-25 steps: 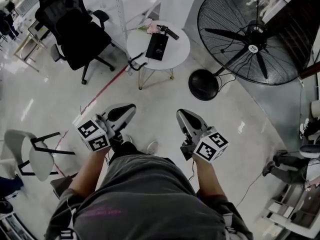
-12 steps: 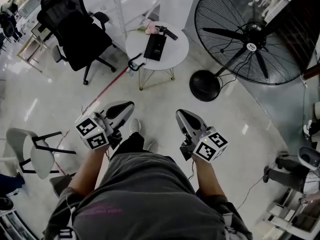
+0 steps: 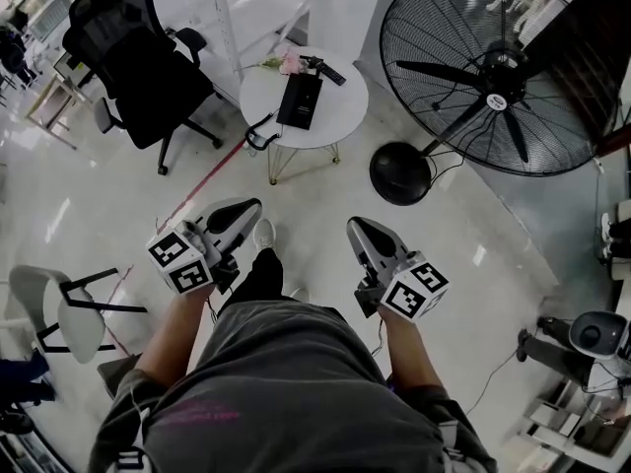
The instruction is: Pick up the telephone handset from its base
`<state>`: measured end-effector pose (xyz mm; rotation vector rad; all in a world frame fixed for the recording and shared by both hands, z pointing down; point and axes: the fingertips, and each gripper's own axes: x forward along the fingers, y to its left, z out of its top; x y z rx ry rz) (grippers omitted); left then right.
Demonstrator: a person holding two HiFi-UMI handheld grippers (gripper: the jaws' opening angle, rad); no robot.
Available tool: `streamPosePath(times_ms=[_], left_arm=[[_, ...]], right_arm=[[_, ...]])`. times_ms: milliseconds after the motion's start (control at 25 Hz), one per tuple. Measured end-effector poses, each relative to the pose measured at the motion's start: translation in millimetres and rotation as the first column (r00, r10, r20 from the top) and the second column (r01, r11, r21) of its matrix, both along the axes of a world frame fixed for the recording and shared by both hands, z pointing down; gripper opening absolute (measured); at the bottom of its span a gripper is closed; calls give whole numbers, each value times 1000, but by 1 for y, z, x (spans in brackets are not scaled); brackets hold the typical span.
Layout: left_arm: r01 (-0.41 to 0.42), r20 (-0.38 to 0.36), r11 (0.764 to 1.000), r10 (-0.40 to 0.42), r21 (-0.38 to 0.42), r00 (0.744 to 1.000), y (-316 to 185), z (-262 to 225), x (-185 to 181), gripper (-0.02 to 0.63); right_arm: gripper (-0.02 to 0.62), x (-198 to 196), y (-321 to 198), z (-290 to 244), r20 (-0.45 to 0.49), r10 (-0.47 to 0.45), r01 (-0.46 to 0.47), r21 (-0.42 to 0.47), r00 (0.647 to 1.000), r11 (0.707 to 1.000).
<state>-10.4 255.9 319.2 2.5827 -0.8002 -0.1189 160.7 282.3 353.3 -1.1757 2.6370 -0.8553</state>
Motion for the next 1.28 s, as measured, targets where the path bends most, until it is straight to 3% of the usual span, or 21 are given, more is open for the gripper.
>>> streamPosePath(times_ms=[800, 1280], left_arm=[[-50, -32, 995, 47, -91, 998, -177, 34, -52, 14], [-94, -39, 991, 91, -100, 995, -288, 40, -98, 14]], right_arm=[[21, -66, -168, 31, -42, 7, -12, -103, 999, 995], [21, -115, -270, 34, -74, 33, -41, -117, 997, 992]])
